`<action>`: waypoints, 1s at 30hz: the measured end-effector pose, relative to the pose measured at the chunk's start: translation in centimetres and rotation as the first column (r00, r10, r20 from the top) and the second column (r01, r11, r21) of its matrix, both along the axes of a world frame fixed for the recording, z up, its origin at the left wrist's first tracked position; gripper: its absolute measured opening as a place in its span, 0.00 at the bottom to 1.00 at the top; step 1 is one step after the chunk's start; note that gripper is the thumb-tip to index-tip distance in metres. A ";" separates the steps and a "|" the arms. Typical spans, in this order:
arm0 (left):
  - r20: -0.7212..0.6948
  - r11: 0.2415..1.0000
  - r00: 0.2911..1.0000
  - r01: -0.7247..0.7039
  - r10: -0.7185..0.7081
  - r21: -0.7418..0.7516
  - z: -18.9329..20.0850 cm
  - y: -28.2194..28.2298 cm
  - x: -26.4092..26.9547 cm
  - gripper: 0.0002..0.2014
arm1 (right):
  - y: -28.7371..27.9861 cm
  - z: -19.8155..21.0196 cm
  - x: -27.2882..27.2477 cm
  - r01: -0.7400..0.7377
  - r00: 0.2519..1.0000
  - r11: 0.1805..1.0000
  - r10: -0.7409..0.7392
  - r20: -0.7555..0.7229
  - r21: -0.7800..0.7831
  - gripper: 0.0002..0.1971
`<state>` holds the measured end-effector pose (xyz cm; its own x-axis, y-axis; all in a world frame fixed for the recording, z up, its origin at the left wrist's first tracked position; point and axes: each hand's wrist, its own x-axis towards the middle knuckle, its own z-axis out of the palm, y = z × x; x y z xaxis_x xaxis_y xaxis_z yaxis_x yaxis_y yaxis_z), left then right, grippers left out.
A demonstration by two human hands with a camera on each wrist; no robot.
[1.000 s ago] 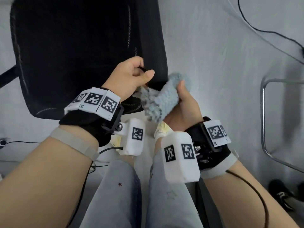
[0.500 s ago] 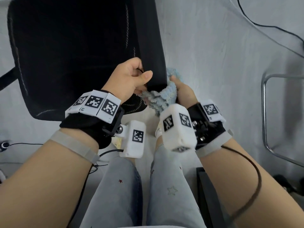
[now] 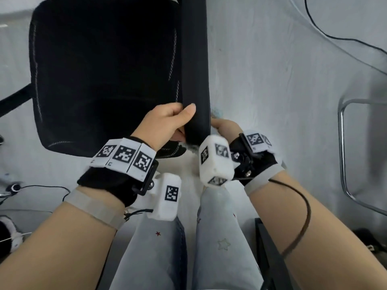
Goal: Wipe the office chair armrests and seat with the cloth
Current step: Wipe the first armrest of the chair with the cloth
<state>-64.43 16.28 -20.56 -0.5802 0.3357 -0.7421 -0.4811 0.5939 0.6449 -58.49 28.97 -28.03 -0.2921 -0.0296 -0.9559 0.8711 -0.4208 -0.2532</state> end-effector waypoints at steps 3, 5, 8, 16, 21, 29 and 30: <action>-0.032 1.000 0.999 0.018 -0.019 -0.015 0.2 0.7 -1.2 0.11 | -0.5 1.7 0.8 -0.086 0.995 0.990 0.091 -0.041 0.112 0.23; -0.038 1.000 0.999 0.026 -0.026 -0.004 0.4 1.3 -2.0 0.05 | -0.1 2.4 1.6 -0.065 0.995 0.984 0.076 -0.064 0.164 0.21; -0.050 0.999 0.998 0.043 -0.043 -0.003 0.3 1.5 -2.3 0.03 | 1.4 4.3 1.9 -0.012 0.992 0.997 0.022 -0.127 0.082 0.17; -0.002 0.992 0.992 0.128 -0.128 -0.001 0.3 0.2 -2.1 0.05 | 3.2 6.5 -2.7 0.200 0.961 0.961 -0.231 -0.152 -0.194 0.24; 0.019 0.993 0.993 0.115 -0.115 -0.004 0.6 0.5 -2.7 0.08 | 2.4 6.3 -0.5 0.183 0.976 0.957 -0.205 -0.075 -0.226 0.17; -0.040 0.998 0.999 -0.022 0.020 -0.063 0.3 1.6 -4.4 0.10 | 2.3 5.7 -1.1 0.032 0.993 0.988 -0.048 -0.108 -0.152 0.17; -0.022 0.998 1.000 -0.001 0.000 -0.064 0.2 1.3 -4.3 0.08 | 2.6 5.5 -2.7 0.029 0.991 0.995 -0.042 -0.131 -0.096 0.21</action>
<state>-68.73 17.59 -20.32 -0.5970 0.2873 -0.7490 -0.4674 0.6343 0.6158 -61.19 31.56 -22.54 -0.4185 -0.1047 -0.9022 0.8167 -0.4780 -0.3233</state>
